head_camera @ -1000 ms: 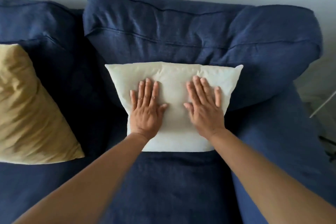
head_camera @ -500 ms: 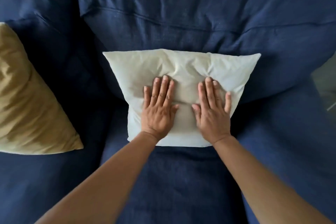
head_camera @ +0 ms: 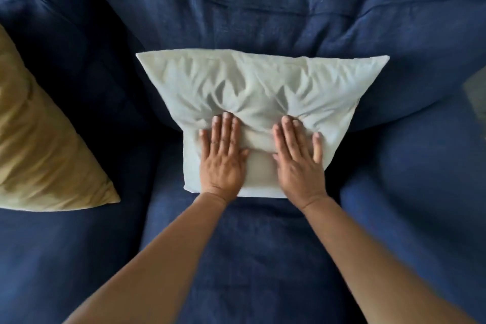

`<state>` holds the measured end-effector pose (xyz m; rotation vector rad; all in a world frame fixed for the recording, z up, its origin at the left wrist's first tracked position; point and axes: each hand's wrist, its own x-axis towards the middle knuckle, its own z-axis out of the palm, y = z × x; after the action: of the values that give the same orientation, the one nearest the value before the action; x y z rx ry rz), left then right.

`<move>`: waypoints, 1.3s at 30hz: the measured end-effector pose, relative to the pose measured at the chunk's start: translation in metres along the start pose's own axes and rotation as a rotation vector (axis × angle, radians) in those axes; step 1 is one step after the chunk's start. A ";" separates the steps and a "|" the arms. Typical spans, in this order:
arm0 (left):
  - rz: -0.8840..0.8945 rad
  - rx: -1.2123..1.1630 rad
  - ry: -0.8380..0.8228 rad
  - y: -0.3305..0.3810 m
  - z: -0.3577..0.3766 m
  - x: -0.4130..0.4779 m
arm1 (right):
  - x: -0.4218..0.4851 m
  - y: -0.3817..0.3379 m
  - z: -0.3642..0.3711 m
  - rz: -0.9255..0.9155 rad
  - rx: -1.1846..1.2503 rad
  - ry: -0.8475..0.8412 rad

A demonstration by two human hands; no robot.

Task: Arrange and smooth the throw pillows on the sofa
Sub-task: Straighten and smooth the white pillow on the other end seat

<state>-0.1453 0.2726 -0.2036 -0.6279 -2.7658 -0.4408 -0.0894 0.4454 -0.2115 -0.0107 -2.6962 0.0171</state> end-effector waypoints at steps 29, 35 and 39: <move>0.251 0.113 -0.068 -0.007 -0.081 0.117 | 0.123 0.011 -0.067 0.032 -0.002 0.001; 0.003 0.302 -0.321 -0.061 -0.083 0.124 | 0.105 0.075 -0.054 0.348 -0.021 -0.252; -0.090 0.321 -0.229 -0.059 -0.101 0.123 | 0.109 0.073 -0.070 0.352 -0.012 -0.179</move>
<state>-0.2593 0.2325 -0.0853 -0.5026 -2.9961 0.0661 -0.1574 0.5203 -0.1025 -0.5087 -2.8360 0.1141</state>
